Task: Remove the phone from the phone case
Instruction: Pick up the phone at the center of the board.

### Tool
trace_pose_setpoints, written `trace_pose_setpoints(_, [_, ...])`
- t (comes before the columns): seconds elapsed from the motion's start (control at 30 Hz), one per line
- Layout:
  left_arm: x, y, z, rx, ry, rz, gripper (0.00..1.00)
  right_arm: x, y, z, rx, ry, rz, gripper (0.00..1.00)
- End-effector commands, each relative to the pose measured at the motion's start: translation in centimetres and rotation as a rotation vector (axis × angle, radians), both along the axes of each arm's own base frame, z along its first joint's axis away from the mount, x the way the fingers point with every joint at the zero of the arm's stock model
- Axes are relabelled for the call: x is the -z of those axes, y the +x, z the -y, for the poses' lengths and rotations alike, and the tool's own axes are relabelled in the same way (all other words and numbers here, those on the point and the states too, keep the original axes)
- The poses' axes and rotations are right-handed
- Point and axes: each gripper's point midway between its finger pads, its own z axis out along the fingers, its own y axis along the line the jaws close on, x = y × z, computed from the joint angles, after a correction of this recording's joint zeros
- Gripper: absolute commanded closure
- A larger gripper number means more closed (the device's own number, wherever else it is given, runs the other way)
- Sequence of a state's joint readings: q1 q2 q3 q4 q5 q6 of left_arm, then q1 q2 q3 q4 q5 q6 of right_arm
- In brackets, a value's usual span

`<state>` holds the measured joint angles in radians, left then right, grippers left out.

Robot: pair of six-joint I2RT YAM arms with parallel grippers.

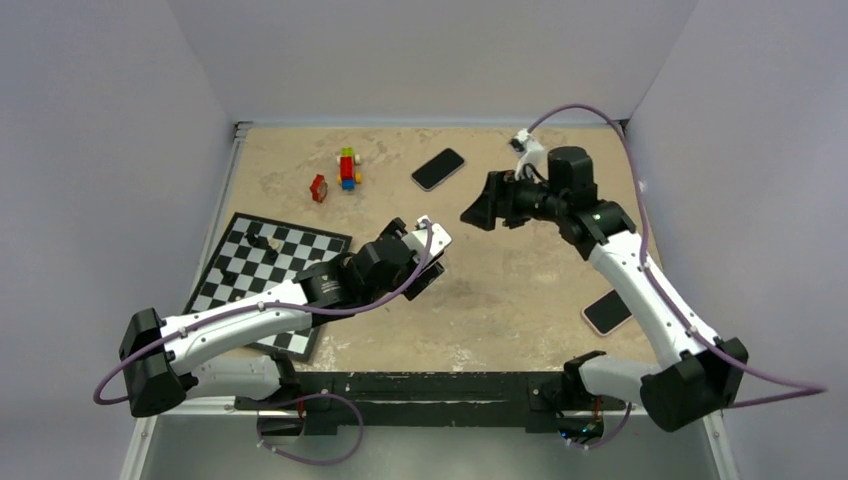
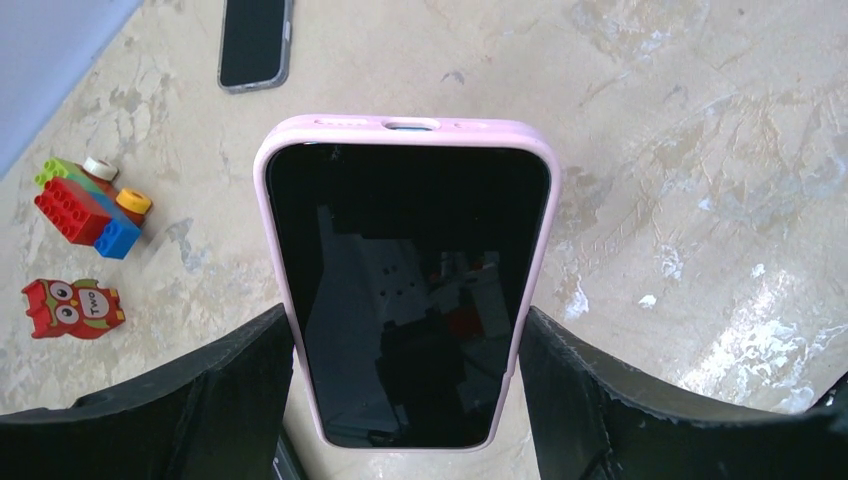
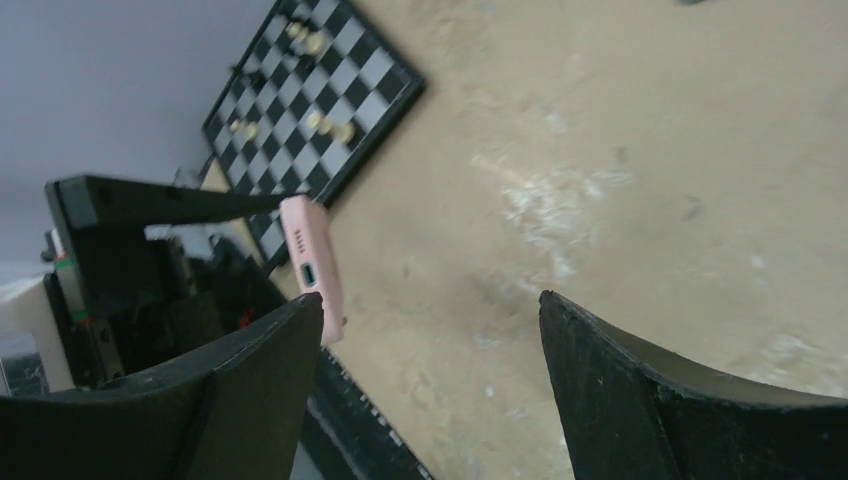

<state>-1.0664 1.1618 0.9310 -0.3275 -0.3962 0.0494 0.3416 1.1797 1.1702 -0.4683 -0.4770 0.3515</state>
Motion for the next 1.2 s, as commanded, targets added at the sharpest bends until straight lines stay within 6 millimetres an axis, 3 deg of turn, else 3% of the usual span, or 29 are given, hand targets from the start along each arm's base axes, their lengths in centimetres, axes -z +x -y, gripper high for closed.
trace_pose_setpoints(0.0, [-4.2,1.1,1.4,0.012,-0.118,0.103,0.97,-1.6,-4.4,-5.6,-0.363,0.112,-0.016,0.19])
trace_pose_setpoints(0.27, [-3.5,0.9,1.9,0.026,-0.11,0.072,0.97,1.3,-5.1,-8.5,-0.409,0.168,-0.096,0.21])
trace_pose_setpoints(0.43, [-3.2,0.8,2.3,0.037,-0.11,0.058,0.97,3.6,-5.6,-10.2,-0.434,0.16,-0.158,0.28])
trace_pose_setpoints(0.8, [-3.1,0.8,2.2,0.032,-0.1,0.055,0.97,6.4,-5.8,-12.0,-0.444,0.149,-0.229,0.51])
trace_pose_setpoints(0.87, [-3.4,1.0,2.1,0.007,-0.114,0.054,0.97,6.7,-6.1,-12.1,-0.449,0.15,-0.238,0.63])
trace_pose_setpoints(0.9, [-3.6,1.2,1.8,-0.029,-0.129,0.05,0.9,6.8,-6.1,-12.1,-0.448,0.154,-0.243,0.71])
trace_pose_setpoints(0.97, [-4.2,1.6,1.1,-0.101,-0.164,0.052,0.61,6.6,-6.2,-12.2,-0.447,0.171,-0.244,0.93])
trace_pose_setpoints(1.0, [-4.5,1.6,1.0,-0.117,-0.183,0.053,0.46,6.3,-6.2,-12.3,-0.441,0.188,-0.244,1.0])
trace_pose_setpoints(1.1, [-6.3,1.9,-0.1,-0.187,-0.27,0.065,0.04,4.8,-5.1,-12.1,-0.346,0.262,-0.223,1.0])
trace_pose_setpoints(1.17, [-8.1,2.0,-1.0,-0.223,-0.353,0.054,0.0,2.8,-4.2,-11.5,-0.277,0.367,-0.193,1.0])
